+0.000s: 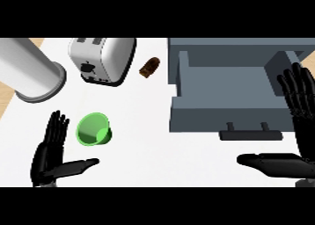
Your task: Pick up the cup, place it into the drawer and close the drawer
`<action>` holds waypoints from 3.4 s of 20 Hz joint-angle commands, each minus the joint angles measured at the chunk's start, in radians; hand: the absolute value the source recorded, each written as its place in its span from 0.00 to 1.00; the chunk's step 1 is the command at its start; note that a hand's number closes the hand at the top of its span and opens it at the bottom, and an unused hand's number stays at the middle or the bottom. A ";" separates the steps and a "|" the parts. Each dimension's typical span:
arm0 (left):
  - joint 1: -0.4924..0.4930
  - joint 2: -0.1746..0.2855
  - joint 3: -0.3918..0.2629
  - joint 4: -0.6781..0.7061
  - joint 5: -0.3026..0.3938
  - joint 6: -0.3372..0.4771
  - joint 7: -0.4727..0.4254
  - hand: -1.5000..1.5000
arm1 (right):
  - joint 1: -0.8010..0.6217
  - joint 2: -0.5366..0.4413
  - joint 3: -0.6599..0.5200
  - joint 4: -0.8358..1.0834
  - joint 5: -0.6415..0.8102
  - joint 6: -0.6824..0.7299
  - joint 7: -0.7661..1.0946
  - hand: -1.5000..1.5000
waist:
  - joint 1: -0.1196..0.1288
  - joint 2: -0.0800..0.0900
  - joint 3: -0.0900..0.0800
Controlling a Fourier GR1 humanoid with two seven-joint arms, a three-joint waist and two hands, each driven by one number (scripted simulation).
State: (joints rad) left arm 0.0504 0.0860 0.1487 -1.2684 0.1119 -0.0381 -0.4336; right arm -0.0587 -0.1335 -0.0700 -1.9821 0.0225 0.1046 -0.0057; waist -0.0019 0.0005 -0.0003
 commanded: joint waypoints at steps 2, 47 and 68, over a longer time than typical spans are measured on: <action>-0.060 0.013 0.030 0.150 0.004 -0.015 -0.069 0.00 | 0.038 0.015 0.012 -0.076 0.012 0.003 0.044 0.00 | 0.000 -0.001 0.000; -0.535 0.061 0.160 1.051 -0.002 -0.316 -0.645 1.00 | 0.026 -0.009 -0.037 0.022 -0.055 0.108 -0.028 0.00 | -0.026 0.007 -0.003; -0.546 0.103 0.215 0.939 0.081 -0.387 -0.691 1.00 | -0.030 -0.015 -0.056 0.117 -0.021 0.093 -0.072 0.00 | -0.013 0.009 -0.002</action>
State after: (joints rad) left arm -0.4791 0.1599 0.3323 -0.3234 0.1639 -0.3389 -1.0039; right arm -0.0756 -0.1435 -0.1219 -1.9063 -0.0042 0.1903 -0.0491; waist -0.0168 0.0070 -0.0026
